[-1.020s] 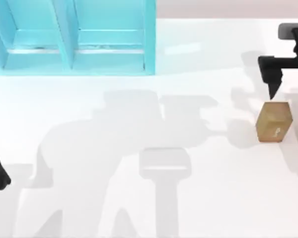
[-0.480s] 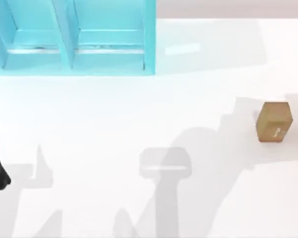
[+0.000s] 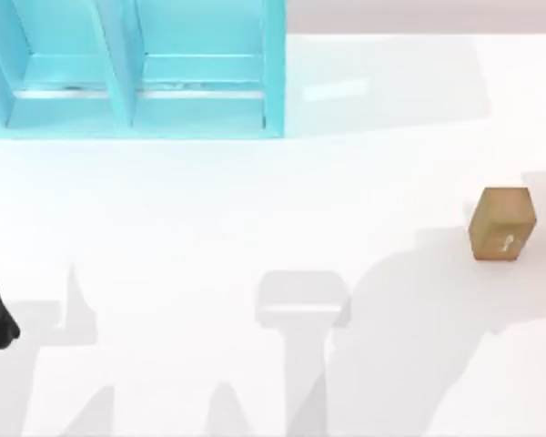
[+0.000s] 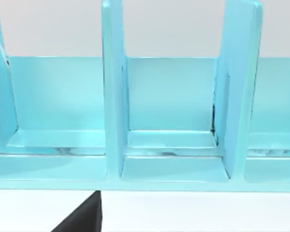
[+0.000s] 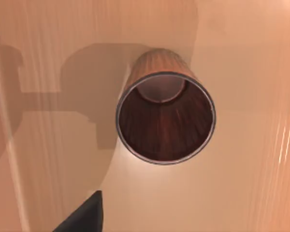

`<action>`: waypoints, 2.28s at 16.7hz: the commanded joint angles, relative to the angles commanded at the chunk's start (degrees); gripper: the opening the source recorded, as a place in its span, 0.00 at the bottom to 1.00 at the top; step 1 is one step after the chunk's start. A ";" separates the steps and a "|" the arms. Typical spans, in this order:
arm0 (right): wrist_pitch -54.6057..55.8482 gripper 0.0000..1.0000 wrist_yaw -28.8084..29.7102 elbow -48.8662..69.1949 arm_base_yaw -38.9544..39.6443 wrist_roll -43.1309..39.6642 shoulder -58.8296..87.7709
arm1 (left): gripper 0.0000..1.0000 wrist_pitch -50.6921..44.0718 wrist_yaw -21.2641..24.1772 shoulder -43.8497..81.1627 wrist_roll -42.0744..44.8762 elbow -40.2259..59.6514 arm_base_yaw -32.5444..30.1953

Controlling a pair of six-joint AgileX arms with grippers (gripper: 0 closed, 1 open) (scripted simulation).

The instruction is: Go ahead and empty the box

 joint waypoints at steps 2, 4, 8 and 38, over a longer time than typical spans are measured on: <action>0.88 1.00 -0.01 -0.33 0.20 0.25 0.60 | 1.00 0.00 0.00 0.00 0.00 0.00 0.00; 4.10 1.00 -0.03 -1.71 0.73 0.87 2.38 | 1.00 0.00 0.00 0.00 0.00 0.00 0.00; 13.20 1.00 -0.02 -7.95 1.29 1.47 4.83 | 1.00 0.00 0.00 0.00 0.00 0.00 0.00; 21.55 0.00 -0.04 -18.95 0.08 0.24 2.35 | 1.00 0.00 0.00 0.00 0.00 0.00 0.00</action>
